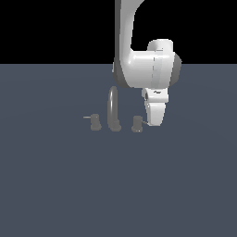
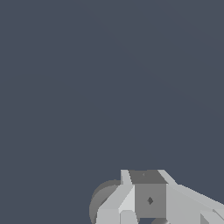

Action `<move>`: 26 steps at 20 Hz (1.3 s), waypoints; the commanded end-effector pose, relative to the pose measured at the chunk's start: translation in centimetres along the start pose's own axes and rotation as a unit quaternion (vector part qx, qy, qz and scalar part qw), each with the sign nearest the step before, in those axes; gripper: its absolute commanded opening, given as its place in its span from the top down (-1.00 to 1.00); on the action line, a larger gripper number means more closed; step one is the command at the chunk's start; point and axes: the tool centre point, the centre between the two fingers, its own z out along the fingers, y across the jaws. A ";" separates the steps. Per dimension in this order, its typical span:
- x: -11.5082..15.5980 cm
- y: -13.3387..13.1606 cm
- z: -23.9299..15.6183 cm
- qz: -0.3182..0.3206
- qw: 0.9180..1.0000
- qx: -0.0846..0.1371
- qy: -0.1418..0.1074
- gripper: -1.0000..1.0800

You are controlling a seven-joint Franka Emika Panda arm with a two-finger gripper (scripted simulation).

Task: Turn on the faucet by rotating a designated handle.

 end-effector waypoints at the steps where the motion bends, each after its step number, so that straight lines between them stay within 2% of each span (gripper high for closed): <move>1: -1.2 0.9 -0.1 -0.007 1.000 -0.006 -0.004 1.00; 2: 0.2 0.5 0.0 0.002 1.000 -0.004 0.000 1.00; 12: -4.2 2.9 -0.1 -0.006 1.000 -0.006 -0.003 1.00; 13: -4.2 2.9 -0.1 -0.006 1.000 -0.006 -0.003 1.00; 14: -1.2 2.6 -0.1 0.013 1.000 -0.004 0.003 1.00; 22: -8.1 2.0 -0.1 -0.006 1.000 -0.007 -0.003 1.00; 23: -8.1 2.0 -0.1 -0.006 1.000 -0.007 -0.003 1.00; 24: -2.9 2.4 -0.1 0.027 1.000 -0.008 0.008 1.00; 26: -3.9 1.7 -0.1 0.022 1.000 -0.008 0.006 1.00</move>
